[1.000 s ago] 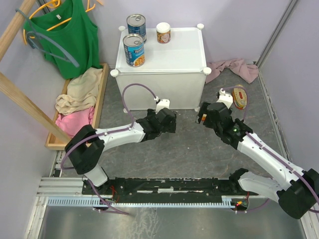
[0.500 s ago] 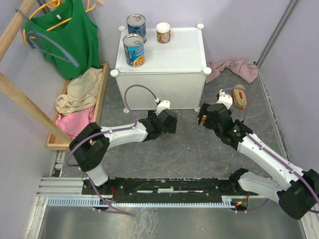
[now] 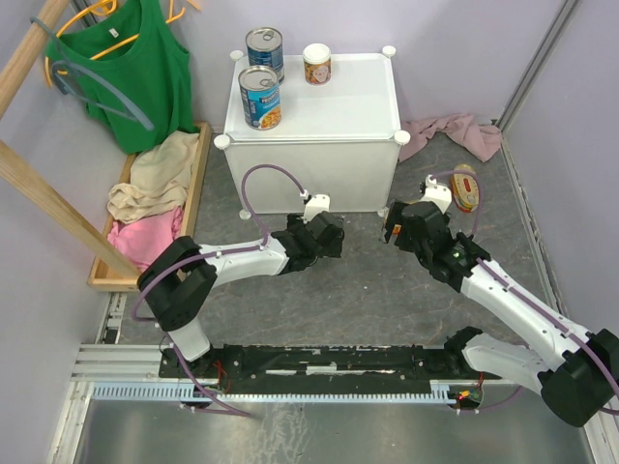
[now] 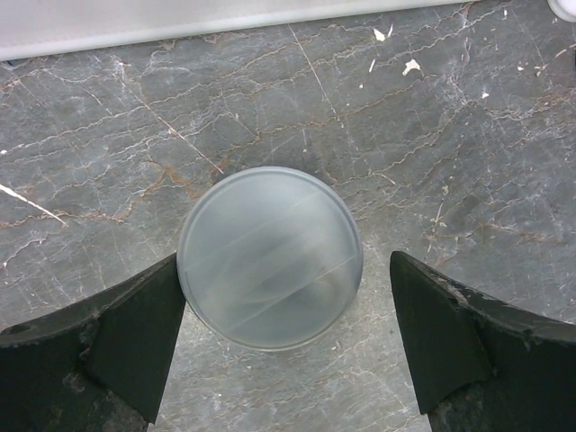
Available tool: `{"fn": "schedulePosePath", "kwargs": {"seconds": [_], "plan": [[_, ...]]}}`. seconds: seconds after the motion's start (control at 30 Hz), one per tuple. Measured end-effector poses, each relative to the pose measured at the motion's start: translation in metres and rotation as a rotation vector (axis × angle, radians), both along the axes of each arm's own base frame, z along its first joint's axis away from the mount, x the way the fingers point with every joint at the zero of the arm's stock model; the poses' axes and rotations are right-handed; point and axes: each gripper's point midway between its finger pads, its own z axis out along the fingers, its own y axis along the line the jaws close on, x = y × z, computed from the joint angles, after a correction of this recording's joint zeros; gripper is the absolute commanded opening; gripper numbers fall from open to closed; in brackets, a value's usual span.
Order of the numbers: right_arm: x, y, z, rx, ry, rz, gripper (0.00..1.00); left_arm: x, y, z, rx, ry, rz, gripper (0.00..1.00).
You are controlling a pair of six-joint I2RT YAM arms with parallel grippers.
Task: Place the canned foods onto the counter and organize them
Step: Pick up the canned food from the center of the board.
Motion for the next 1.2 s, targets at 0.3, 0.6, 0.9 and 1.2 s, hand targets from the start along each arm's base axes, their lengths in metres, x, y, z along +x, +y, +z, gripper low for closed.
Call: {"fn": "schedulePosePath", "kwargs": {"seconds": [0.3, 0.6, 0.9, 1.2], "plan": [[-0.0009, -0.0006, -0.0001, 0.001, -0.002, 0.000, 0.95, 0.0026, 0.0026, -0.0011, 0.012, -0.012, 0.016, 0.87], [-0.0011, -0.0007, 0.0010, 0.003, -0.005, 0.000, 0.95, 0.0045, 0.0049, -0.0001, 0.018, -0.022, 0.029, 0.71], [-0.0021, -0.0013, -0.0004, 0.002, -0.003, 0.001, 0.95, 0.0048, 0.0049, 0.0000, 0.014, -0.023, 0.035, 0.47], [-0.0025, -0.0016, 0.0014, 0.005, -0.008, 0.001, 0.94, 0.0049, 0.0047, 0.0001, 0.009, -0.023, 0.040, 0.08]]}}
